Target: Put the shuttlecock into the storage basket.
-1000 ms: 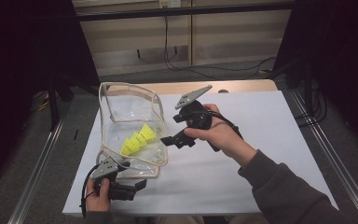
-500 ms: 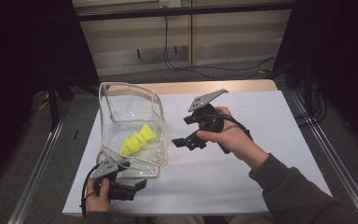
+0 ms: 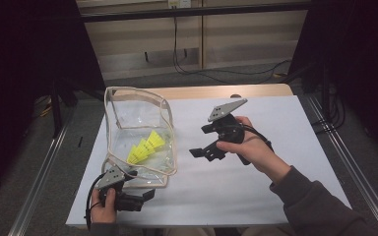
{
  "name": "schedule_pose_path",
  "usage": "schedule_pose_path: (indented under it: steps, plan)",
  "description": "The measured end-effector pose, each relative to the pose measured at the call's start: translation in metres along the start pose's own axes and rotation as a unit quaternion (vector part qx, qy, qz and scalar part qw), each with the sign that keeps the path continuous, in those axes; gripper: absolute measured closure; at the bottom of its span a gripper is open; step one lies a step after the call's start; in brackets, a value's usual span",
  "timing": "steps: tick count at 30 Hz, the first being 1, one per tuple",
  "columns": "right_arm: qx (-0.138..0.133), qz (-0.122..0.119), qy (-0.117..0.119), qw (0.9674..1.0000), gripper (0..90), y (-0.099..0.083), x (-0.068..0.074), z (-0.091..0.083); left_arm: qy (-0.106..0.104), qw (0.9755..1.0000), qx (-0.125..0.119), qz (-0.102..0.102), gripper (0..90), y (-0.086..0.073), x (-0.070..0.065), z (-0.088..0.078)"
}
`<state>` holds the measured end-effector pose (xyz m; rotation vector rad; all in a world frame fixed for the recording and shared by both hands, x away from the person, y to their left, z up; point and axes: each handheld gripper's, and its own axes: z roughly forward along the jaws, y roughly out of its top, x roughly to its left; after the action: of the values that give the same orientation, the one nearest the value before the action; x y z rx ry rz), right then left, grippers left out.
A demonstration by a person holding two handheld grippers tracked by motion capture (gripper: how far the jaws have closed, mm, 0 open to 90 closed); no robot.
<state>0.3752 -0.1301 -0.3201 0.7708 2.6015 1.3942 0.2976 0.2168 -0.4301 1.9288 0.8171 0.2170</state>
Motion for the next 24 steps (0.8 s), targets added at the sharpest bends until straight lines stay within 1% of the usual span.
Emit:
schedule_pose_path:
  steps: [4,9,10,19,21,24]
  plan:
    - [0.0,0.004,0.001,1.0,8.2,-0.008,-0.003,-0.001,0.001,1.0,0.0,0.0,4.0,0.0,0.0,0.0]
    - [-0.004,0.006,-0.006,1.0,8.2,-0.014,-0.006,-0.004,0.001,1.0,-0.001,0.0,4.0,0.0,0.0,0.0]
    - [-0.004,0.006,-0.008,0.9999,8.2,-0.018,-0.007,-0.005,0.001,1.0,0.0,0.0,4.0,0.0,0.0,0.0]
    - [-0.007,0.012,-0.013,0.9998,8.1,-0.033,-0.012,-0.007,0.001,1.0,0.0,0.0,4.0,0.0,0.0,0.0]
    - [-0.006,0.017,-0.015,0.9997,8.1,-0.036,-0.013,-0.008,0.001,1.0,0.0,0.0,4.0,0.0,0.0,0.0]
    - [-0.006,0.016,-0.017,0.9997,8.1,-0.041,-0.014,-0.008,0.001,1.0,0.0,0.001,4.0,0.0,0.0,-0.001]
